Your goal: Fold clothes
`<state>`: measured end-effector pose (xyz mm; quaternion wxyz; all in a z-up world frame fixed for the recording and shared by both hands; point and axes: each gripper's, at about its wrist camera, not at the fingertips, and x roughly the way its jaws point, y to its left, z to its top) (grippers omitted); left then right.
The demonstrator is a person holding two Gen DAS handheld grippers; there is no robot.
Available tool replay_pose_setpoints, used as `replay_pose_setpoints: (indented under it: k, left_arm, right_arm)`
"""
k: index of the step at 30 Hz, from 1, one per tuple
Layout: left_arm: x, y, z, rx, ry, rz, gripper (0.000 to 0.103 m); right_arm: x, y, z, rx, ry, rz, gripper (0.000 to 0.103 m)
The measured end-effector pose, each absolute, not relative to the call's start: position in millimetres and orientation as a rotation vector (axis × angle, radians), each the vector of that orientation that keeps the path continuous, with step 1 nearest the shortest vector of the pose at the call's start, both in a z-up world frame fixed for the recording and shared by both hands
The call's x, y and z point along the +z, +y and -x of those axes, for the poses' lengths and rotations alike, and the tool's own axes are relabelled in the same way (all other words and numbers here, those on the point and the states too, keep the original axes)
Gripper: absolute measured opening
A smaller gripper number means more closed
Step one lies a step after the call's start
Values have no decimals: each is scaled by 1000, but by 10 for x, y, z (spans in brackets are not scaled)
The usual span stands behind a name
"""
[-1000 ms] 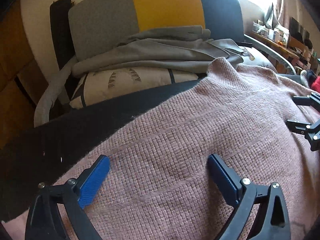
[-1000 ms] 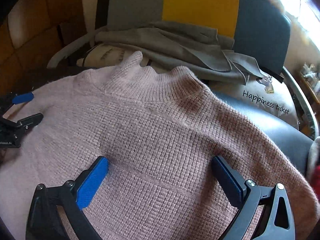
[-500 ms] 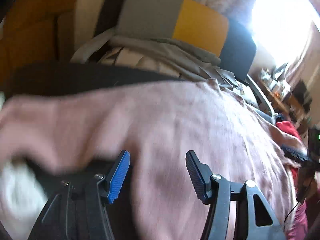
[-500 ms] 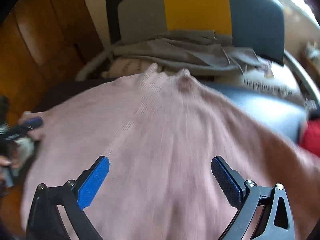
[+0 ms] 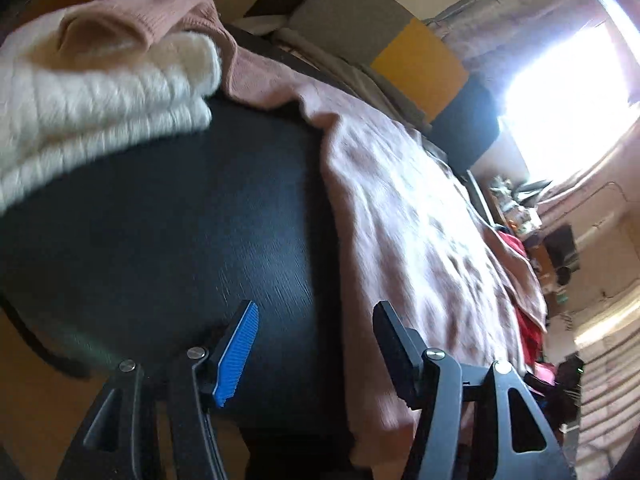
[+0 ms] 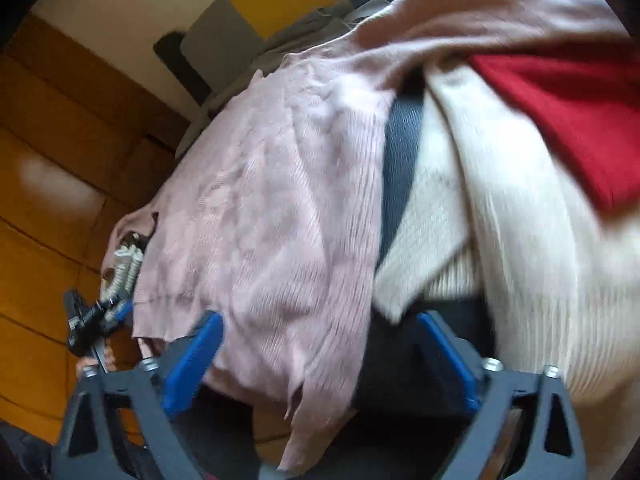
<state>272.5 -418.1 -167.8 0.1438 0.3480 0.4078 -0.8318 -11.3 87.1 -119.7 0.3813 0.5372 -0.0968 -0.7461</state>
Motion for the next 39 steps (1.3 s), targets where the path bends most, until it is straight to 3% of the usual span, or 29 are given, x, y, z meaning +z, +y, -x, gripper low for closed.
replay_pose_setpoints:
  k: [1,2,6,8,13,21,27,30,37,39]
  left_arm:
    - [-1678,-4150,-2742,-2406,1184,-1012,62]
    - [-1676,-4107,-2782,-2417,1198,-1016,62]
    - [-1705,-3963,-2862,-2460,1232,-1039,65]
    - [-1733,-3880,-2879,-2476,1240,-1055,69]
    - [-1828,-3674,-2736,-2503,1267,-1164,69]
    - [-1911,-3276,-2556,-2445,1161,-1274,68]
    - [-1943,-3418,-2666,-2285,1410,-1099,64]
    - [-1820,-3421,-2752,-2260,1248,-1079,62]
    - [-1613,-3060,-2537,-2247,638,-1231,59]
    - [-1612,-2921,-2458,-2301,577,-1273,59]
  right_arm:
    - [-1220,877,65,-1911,-260,-1362,70]
    - [-1233,855,42,-1921,-262,-1348,68]
    - [-1265,748,32,-1928,-286,-1317,68]
    - [-1277,709,28,-1915,-297,-1304,74]
    - [-1325,700,59,-1846,-421,-1262,103]
    - [-1312,527,-62,-1891,-267,-1216,103]
    - [-1368,643,-25,-1865,-364,-1187,103]
    - [-1370,635,-43,-1869,-338,-1167,103]
    - [-1392,642,-64,-1886,-340,-1140,103]
    - [-1397,656,-65,-1887,-341,-1136,103]
